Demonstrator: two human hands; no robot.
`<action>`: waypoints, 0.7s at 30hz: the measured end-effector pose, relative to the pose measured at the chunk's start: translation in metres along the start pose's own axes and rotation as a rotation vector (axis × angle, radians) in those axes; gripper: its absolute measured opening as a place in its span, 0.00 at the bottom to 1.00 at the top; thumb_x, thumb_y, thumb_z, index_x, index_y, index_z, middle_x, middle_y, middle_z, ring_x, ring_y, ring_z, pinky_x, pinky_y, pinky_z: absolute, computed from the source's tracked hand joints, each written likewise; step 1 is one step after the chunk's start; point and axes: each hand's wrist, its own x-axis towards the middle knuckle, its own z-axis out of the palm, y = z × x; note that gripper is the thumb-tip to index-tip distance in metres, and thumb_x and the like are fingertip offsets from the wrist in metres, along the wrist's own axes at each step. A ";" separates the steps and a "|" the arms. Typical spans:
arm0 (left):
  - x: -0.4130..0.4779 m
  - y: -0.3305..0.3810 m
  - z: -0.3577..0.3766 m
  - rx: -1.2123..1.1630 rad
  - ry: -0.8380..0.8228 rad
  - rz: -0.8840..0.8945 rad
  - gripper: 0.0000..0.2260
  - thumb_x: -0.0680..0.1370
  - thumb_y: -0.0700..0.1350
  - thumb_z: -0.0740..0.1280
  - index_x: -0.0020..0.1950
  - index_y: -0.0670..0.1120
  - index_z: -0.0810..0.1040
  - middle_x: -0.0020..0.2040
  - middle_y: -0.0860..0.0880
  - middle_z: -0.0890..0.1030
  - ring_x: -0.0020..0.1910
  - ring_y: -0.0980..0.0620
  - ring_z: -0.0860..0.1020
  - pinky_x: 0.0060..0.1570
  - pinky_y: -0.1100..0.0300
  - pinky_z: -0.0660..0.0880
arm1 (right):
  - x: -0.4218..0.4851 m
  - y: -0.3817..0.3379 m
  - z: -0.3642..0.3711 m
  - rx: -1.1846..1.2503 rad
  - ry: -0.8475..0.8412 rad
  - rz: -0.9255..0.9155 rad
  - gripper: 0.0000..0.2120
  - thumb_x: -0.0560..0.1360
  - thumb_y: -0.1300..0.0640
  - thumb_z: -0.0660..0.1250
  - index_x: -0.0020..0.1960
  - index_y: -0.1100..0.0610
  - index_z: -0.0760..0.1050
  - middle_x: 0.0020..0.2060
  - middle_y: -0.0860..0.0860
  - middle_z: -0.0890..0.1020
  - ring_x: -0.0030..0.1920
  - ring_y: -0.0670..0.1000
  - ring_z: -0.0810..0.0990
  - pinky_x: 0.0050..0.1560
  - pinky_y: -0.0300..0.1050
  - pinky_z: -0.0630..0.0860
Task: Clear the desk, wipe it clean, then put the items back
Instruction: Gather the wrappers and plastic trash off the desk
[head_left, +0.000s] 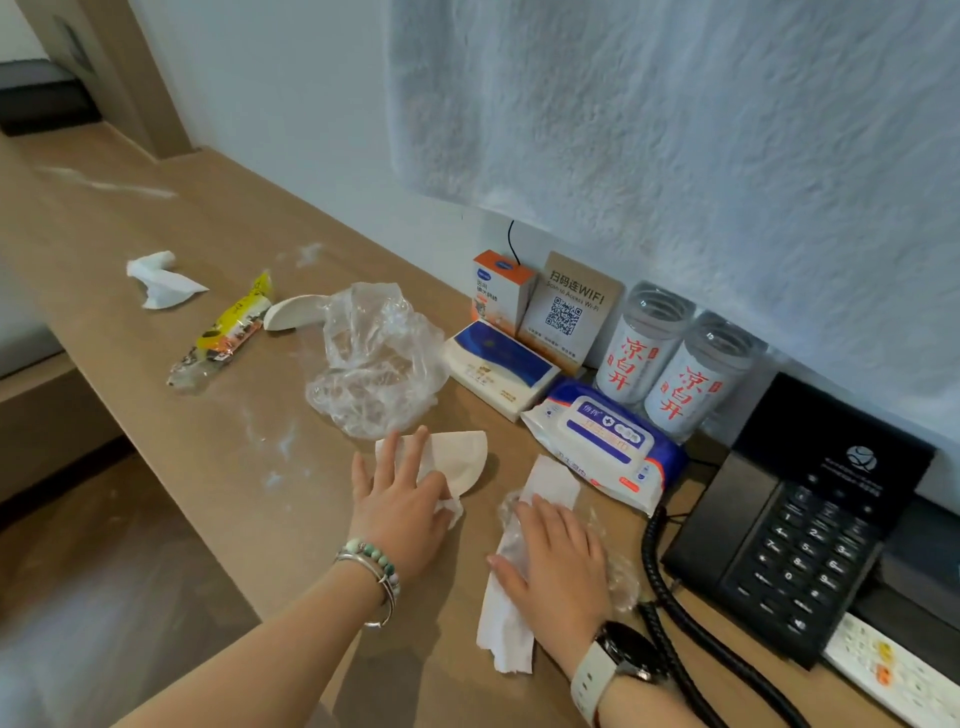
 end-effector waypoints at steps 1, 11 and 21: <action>0.001 -0.003 0.001 -0.002 0.016 0.016 0.10 0.79 0.54 0.59 0.57 0.54 0.73 0.77 0.49 0.42 0.75 0.42 0.38 0.69 0.40 0.37 | 0.000 0.001 0.001 -0.006 0.040 -0.009 0.24 0.68 0.35 0.56 0.55 0.48 0.76 0.50 0.47 0.83 0.50 0.51 0.82 0.46 0.49 0.79; -0.008 -0.032 0.001 -0.305 0.121 0.142 0.08 0.74 0.48 0.68 0.51 0.47 0.77 0.58 0.49 0.66 0.47 0.48 0.71 0.47 0.62 0.68 | -0.008 -0.026 0.003 0.012 0.123 0.104 0.21 0.50 0.50 0.84 0.38 0.52 0.79 0.32 0.49 0.77 0.32 0.51 0.77 0.28 0.44 0.74; -0.033 -0.062 -0.003 -0.612 0.052 -0.010 0.04 0.77 0.47 0.65 0.47 0.51 0.71 0.51 0.53 0.68 0.45 0.51 0.73 0.39 0.64 0.66 | -0.020 -0.045 -0.018 0.518 0.074 0.466 0.10 0.77 0.48 0.63 0.42 0.51 0.65 0.37 0.45 0.71 0.43 0.50 0.74 0.36 0.43 0.65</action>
